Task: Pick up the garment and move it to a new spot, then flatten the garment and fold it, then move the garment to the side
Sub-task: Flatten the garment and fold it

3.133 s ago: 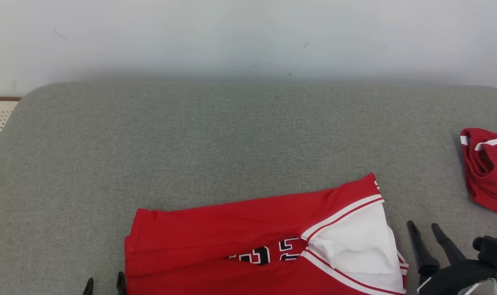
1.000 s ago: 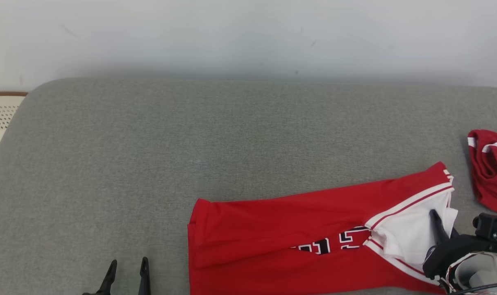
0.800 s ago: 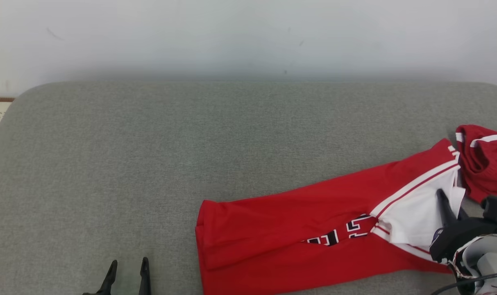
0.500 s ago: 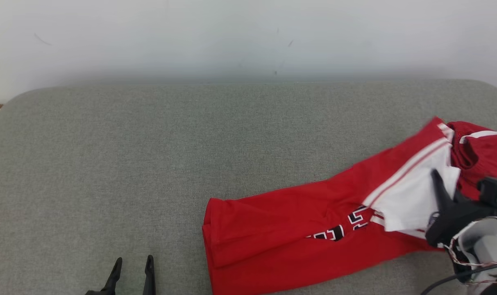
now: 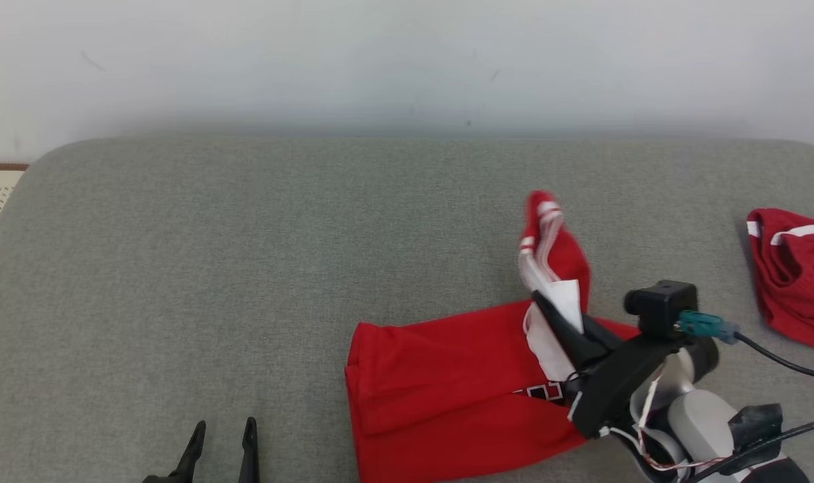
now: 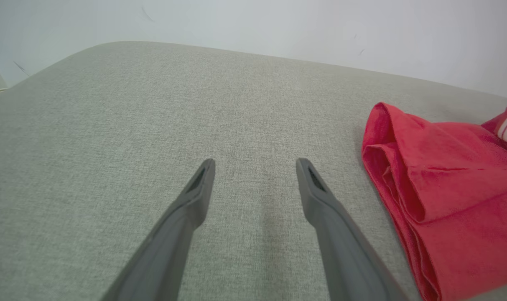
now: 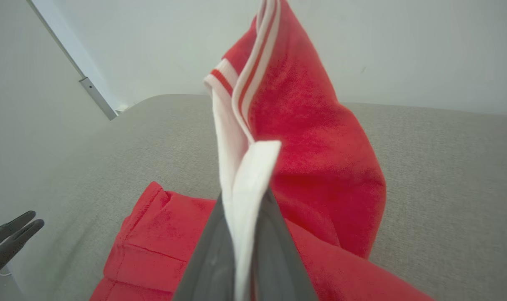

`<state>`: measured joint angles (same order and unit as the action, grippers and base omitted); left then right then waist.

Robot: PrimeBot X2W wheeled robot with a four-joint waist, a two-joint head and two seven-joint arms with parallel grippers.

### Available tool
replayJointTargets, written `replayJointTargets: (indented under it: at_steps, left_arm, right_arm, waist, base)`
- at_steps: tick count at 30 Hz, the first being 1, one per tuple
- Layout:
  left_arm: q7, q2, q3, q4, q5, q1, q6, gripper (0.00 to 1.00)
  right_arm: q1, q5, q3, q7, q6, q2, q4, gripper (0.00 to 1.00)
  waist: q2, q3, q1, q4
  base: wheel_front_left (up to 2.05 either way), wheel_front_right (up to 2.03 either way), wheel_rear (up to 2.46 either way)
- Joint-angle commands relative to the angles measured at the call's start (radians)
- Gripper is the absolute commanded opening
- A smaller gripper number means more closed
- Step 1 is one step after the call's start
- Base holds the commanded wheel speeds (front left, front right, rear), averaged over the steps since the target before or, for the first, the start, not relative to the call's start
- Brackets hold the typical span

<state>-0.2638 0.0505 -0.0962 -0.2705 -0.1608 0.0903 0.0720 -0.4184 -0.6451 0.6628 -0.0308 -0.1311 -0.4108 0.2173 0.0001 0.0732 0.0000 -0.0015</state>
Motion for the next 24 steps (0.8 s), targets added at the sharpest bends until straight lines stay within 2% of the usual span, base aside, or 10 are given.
replayJointTargets:
  at_steps: [1, 8, 13, 19, 20, 22, 23, 24]
  left_arm:
    - [0.000, 0.001, -0.002, 0.000, -0.013, 0.000, -0.001, 1.00]
    - [0.000, 0.001, -0.021, -0.011, -0.022, -0.002, 0.002, 1.00]
    - [0.000, 0.001, -0.028, -0.014, -0.028, 0.004, -0.001, 1.00]
    - [0.000, 0.001, -0.043, -0.016, -0.039, 0.008, -0.002, 1.00]
    - [0.000, 0.001, -0.045, -0.017, -0.041, 0.009, -0.002, 1.00]
    - [0.000, 0.001, -0.044, -0.018, -0.042, 0.006, -0.004, 1.00]
    - [0.000, 0.001, -0.043, -0.018, -0.042, 0.004, -0.005, 1.00]
    - [0.000, 0.001, -0.040, -0.018, -0.040, 0.001, -0.006, 1.00]
  right_arm:
    - [0.013, -0.012, 0.017, -0.022, 0.001, 0.003, -0.043, 0.00]
    - [0.041, -0.030, 0.102, -0.109, 0.001, 0.037, -0.113, 0.00]
    - [0.036, -0.024, 0.144, -0.122, 0.001, 0.066, -0.079, 0.00]
    - [0.017, 0.002, 0.188, -0.106, 0.000, 0.104, 0.026, 0.00]
    - [0.012, 0.020, 0.197, -0.099, 0.000, 0.106, 0.045, 0.02]
    - [0.012, 0.017, 0.193, -0.085, 0.000, 0.123, 0.085, 0.78]
    - [0.008, 0.021, 0.193, -0.074, 0.000, 0.131, 0.095, 1.00]
    - [0.004, 0.017, 0.191, -0.060, 0.000, 0.142, 0.102, 1.00]
  waist:
    - [-0.0001, 0.000, 0.0000, 0.012]
    - [-0.0001, 0.004, 0.0000, 0.063]
    - [-0.0001, 0.009, 0.0000, 0.096]
    - [-0.0001, 0.013, 0.0000, 0.139]
    - [-0.0001, 0.014, 0.0000, 0.145]
    - [-0.0001, 0.013, 0.0000, 0.152]
    - [-0.0001, 0.012, 0.0000, 0.154]
    - [-0.0001, 0.012, 0.0000, 0.155]
  base:
    - [0.00, 0.00, 0.00]
    - [0.00, 0.00, 0.00]
    - [0.00, 0.00, 0.00]
    - [0.00, 0.00, 0.00]
    - [0.00, 0.00, 0.00]
    - [0.00, 0.00, 0.00]
    - [0.00, 0.00, 0.00]
    - [0.00, 0.00, 0.00]
